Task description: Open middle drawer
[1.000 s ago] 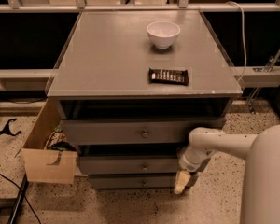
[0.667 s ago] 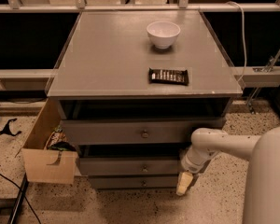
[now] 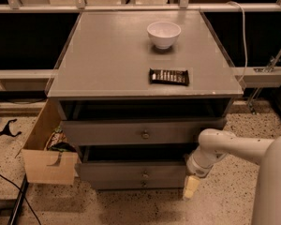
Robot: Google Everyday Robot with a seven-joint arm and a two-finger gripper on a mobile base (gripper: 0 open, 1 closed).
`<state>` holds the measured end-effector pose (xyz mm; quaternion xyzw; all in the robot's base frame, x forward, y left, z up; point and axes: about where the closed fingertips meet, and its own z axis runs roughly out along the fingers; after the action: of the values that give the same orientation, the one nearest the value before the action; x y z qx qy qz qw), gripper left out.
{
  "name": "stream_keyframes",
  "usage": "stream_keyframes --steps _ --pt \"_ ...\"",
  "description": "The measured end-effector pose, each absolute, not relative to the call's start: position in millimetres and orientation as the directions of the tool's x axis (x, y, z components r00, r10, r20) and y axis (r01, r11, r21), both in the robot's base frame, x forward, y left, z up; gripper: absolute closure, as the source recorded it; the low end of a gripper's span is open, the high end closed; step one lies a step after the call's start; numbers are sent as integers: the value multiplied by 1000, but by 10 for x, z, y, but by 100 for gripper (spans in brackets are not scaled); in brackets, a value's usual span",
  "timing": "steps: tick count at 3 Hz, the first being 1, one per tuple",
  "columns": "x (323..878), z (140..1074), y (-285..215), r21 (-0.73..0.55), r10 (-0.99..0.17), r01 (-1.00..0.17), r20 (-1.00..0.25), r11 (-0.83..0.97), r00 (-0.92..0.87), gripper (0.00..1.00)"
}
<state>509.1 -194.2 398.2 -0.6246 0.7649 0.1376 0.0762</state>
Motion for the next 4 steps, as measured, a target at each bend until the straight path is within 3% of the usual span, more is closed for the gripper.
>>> stream_keyframes --steps 4 --pt "4444 4212 -1634 310 -901 -950 -421 -36 -103 0"
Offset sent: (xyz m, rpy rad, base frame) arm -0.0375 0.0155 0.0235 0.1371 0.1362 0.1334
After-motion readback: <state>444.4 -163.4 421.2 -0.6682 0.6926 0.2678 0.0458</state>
